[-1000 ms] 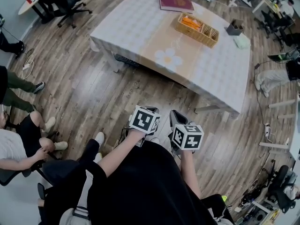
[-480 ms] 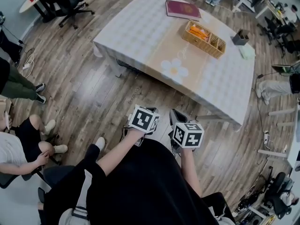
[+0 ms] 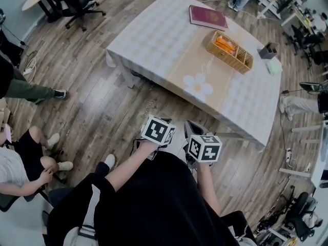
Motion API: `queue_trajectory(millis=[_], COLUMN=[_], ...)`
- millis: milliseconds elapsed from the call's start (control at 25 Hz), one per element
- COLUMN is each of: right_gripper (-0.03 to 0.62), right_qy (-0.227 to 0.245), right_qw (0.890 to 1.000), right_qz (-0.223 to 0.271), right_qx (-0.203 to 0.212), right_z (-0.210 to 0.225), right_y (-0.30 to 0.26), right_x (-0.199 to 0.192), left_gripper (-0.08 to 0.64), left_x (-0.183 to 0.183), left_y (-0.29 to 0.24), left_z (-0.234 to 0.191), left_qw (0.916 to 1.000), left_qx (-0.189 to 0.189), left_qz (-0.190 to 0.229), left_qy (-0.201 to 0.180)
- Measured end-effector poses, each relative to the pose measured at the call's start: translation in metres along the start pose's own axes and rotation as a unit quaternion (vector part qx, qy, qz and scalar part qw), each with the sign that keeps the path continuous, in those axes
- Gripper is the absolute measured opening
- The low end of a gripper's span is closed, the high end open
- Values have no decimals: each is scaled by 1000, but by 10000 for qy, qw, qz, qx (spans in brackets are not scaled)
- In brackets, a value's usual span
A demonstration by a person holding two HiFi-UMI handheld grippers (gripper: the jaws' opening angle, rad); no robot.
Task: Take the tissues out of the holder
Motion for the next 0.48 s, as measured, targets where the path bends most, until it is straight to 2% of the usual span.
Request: queue_trajectory(millis=[480], right_gripper=[14], right_qy=[-367], right_qw=[9983], right_qz=[-143], right_qx=[-426], right_z=[12], right_y=[-5], right_x=[-2], left_gripper=[0], left_x=[17], left_y=[-17], left_z=[-4], left_qw=[9987], left_qx=[-356], left_qz=[-289], left_qy=[-210])
Point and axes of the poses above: the fingertips, and each gripper's own axes: y backward along the fingers, z to its right, x out of its top, the point moved 4 cm from there along y, backward along the fingers, and after that the axes turned 10 degrees about y, right-handed, at the moved point
